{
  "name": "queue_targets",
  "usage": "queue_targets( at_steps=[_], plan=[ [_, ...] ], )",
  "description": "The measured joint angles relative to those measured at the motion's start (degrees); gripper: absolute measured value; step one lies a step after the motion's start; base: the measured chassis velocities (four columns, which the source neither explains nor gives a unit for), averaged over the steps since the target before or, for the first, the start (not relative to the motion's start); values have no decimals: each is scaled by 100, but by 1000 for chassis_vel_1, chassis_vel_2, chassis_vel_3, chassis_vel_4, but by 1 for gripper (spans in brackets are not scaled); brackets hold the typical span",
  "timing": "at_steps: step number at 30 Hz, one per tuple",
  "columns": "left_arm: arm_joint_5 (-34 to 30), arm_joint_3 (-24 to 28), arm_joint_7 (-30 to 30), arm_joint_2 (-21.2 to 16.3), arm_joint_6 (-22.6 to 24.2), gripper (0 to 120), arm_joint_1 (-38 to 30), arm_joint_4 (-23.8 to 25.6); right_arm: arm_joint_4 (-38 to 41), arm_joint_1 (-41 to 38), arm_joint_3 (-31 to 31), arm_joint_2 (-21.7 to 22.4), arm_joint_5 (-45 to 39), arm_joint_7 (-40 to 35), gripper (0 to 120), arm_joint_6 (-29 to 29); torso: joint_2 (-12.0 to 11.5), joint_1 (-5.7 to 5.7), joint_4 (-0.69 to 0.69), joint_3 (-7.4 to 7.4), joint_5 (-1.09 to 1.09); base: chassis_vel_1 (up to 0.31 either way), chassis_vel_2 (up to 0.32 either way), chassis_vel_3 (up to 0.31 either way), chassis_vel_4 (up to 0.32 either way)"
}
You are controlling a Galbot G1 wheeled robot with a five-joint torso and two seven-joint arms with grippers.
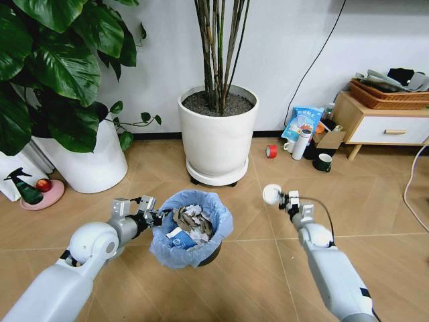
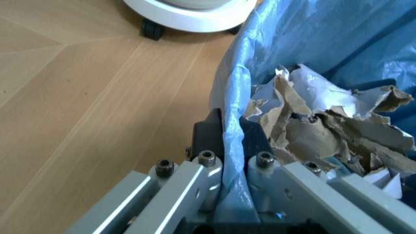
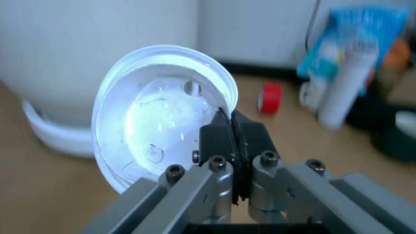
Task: Pick up the trash bin and place the garbage on the floor into it.
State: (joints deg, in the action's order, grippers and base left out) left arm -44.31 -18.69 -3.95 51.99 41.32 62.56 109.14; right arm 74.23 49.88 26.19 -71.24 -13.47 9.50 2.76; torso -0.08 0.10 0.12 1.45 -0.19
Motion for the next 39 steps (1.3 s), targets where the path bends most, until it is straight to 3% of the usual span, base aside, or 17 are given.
queue_targets(
  at_steps=[4,7,13,18,20,22,30,34,37,39],
  plan=[
    [-20,32,0,1,0,0,-49,2,721,-13,-205,301,-419,-9,0,219,0,0,-1,1,3,0,0,0,0],
    [-48,75,0,2,0,0,-130,3,1622,-108,-645,909,-1119,7,0,543,0,0,2,1,3,0,0,0,0],
    [-66,143,3,26,2,0,-211,1,2244,-262,-1129,1291,-1553,34,0,759,0,0,1,1,1,0,0,0,0],
    [-98,212,26,63,16,0,-291,-12,2851,-505,-1772,1600,-1903,51,0,953,0,0,0,0,-1,0,0,0,0],
    [-116,237,38,69,24,0,-333,-29,3257,-772,-2398,1753,-2143,35,0,1137,0,0,0,0,1,0,0,0,0],
    [-132,242,39,69,31,0,-363,-41,3416,-1010,-3051,1753,-2194,-8,0,1240,0,0,-1,1,2,0,0,0,0],
    [-160,194,29,53,39,0,-398,-70,3565,-1103,-3733,1786,-2141,10,0,1448,0,0,0,1,1,0,0,0,0],
    [-160,176,17,51,39,0,-398,-88,3611,-1095,-3777,1805,-2097,27,6,1500,0,0,1,1,0,0,0,0,0],
    [-159,175,-1,53,39,0,-414,-122,3628,-1076,-3797,1806,-2077,-23,23,1510,0,0,0,1,1,0,0,0,0],
    [-159,184,-5,59,39,0,-432,-137,3630,-1068,-3797,1804,-2076,-40,28,1510,0,0,1,1,2,0,0,0,0]
  ],
)
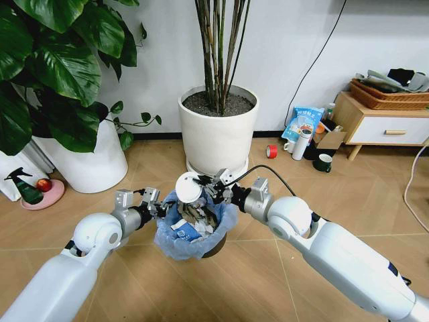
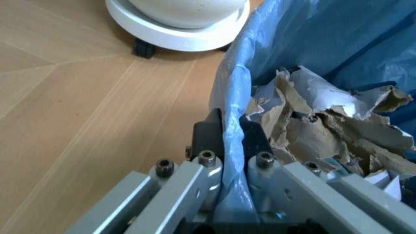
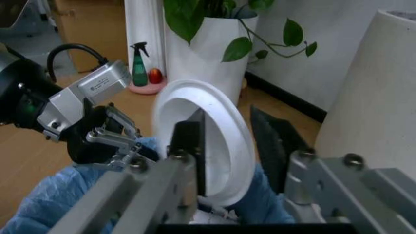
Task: Pick up the trash bin and place the garbage on the floor into it.
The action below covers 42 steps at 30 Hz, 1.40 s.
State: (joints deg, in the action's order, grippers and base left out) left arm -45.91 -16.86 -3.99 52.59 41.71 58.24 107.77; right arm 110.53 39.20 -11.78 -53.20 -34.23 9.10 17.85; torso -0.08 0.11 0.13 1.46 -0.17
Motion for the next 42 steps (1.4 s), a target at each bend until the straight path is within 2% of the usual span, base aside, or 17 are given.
queue_targets(
  at_steps=[3,4,7,9,11,14,17,20,27,30,31,33,35,37,38,42],
  plan=[
    [2,23,-8,18,0,0,-32,-38,5,24,16,-5,-3,-27,42,-7,0,0,0,0,-1,0,0,0,0],
    [2,23,-8,18,0,0,-32,-38,5,24,16,-5,-3,-27,42,-7,0,0,0,0,-1,0,0,0,0],
    [15,34,-17,39,-1,0,-40,-75,-2,57,66,-19,-17,-85,57,-18,0,0,0,0,0,0,0,0,0],
    [17,36,-19,42,-2,0,-43,-81,-5,58,69,-21,-20,-94,58,-19,0,0,0,0,0,0,0,0,0],
    [23,38,-36,48,-4,0,-60,-104,-17,57,76,-32,-28,-106,72,-26,0,0,0,0,0,0,0,0,0],
    [25,39,-43,49,-5,0,-70,-121,-23,54,79,-43,-52,-108,79,-26,0,0,0,0,0,0,0,0,0],
    [33,38,-58,51,-8,0,-75,-143,-36,53,84,-55,-104,-138,93,-23,0,0,0,0,0,0,0,0,0],
    [41,28,-61,60,-14,0,-73,-150,-43,77,103,-68,-129,-204,99,-22,0,0,0,0,0,0,0,0,0],
    [74,-101,-45,126,-42,0,0,-158,-95,388,460,-200,-192,-781,100,-70,0,0,-1,0,0,0,0,0,0],
    [109,-287,-17,165,-72,0,128,-133,-225,816,1056,-276,-137,-1236,100,-141,0,0,0,0,0,0,0,0,0],
    [109,-287,-17,165,-72,0,128,-133,-225,816,1056,-276,-137,-1236,100,-141,0,0,0,0,0,0,0,0,0],
    [152,-368,-12,181,-99,0,238,-96,-306,1196,1625,-326,29,-1335,100,-172,0,0,0,0,0,0,0,0,0],
    [166,-387,-12,189,-106,0,269,-83,-320,1326,1810,-356,101,-1341,100,-177,0,0,0,0,0,0,0,0,0],
    [230,-426,-15,225,-122,0,341,-63,-297,1754,2467,-463,322,-1349,100,-182,0,0,-1,0,-1,0,0,0,0],
    [230,-426,-15,225,-122,0,341,-63,-297,1754,2467,-463,322,-1349,100,-182,0,0,-1,0,-1,0,0,0,0],
    [294,-477,-22,273,-140,0,404,-51,23,2606,3320,-694,684,-1366,100,-111,0,0,1,-1,-2,0,0,0,0]
  ],
)
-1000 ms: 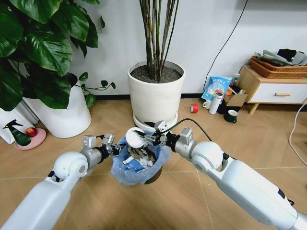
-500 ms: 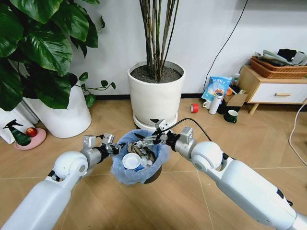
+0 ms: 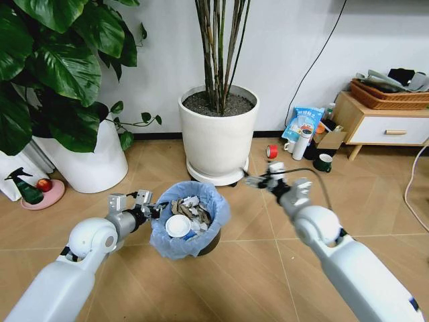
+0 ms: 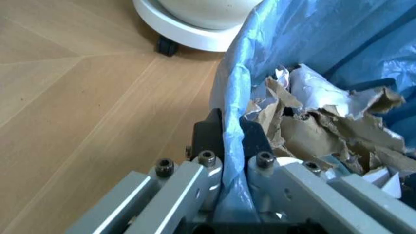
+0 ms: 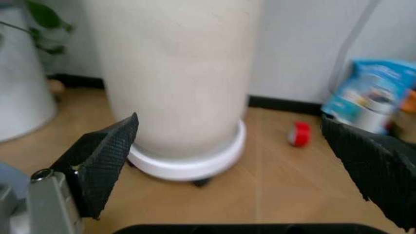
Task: Pick up the trash bin and place the garbage on the floor into it.
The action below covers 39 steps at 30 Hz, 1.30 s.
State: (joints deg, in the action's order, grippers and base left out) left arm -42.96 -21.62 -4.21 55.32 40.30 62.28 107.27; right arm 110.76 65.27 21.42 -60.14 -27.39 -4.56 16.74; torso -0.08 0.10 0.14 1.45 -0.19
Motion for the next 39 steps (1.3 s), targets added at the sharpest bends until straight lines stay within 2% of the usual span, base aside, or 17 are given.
queue_targets(
  at_steps=[6,9,19,39],
  plan=[
    [22,-12,-2,35,-7,0,25,25,556,1140,664,-502,532,-10,100,32,0,0,0,0,0,0,0,0,0],
    [44,-12,-2,51,-9,0,32,37,715,1387,800,-578,640,-6,100,21,0,0,-1,0,2,0,0,0,0],
    [75,-16,7,100,-16,0,110,194,1162,1858,1108,-671,769,4,100,16,0,0,-1,0,1,46,17,-47,-20],
    [140,-30,16,133,-16,0,230,289,1219,1973,1116,-710,795,20,100,-33,0,0,-1,1,1,145,18,-143,-15]
  ],
)
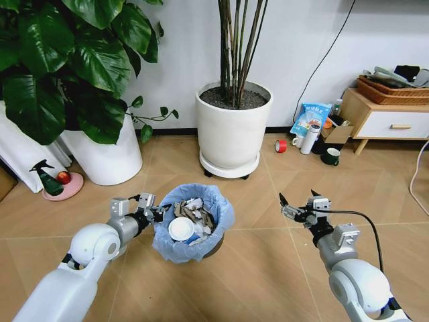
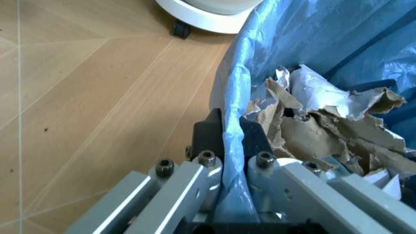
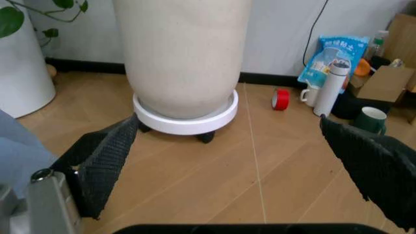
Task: Pick up the trash bin and place the garbage on the floor into it.
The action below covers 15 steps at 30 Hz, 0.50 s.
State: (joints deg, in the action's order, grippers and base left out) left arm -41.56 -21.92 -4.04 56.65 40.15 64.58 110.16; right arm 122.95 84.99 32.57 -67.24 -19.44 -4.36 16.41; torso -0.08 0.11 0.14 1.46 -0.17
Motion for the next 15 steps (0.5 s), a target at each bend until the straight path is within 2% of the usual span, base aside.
queue_targets(
  at_steps=[6,15],
  plan=[
    [7,-3,0,17,0,0,19,10,0,23,-17,-5,2,2,100,4,0,0,0,0,1,166,-23,-173,31],
    [38,-11,-5,65,-4,0,33,-7,-2,51,-52,-29,10,8,100,4,0,0,-1,0,1,237,-91,-238,88]
  ],
)
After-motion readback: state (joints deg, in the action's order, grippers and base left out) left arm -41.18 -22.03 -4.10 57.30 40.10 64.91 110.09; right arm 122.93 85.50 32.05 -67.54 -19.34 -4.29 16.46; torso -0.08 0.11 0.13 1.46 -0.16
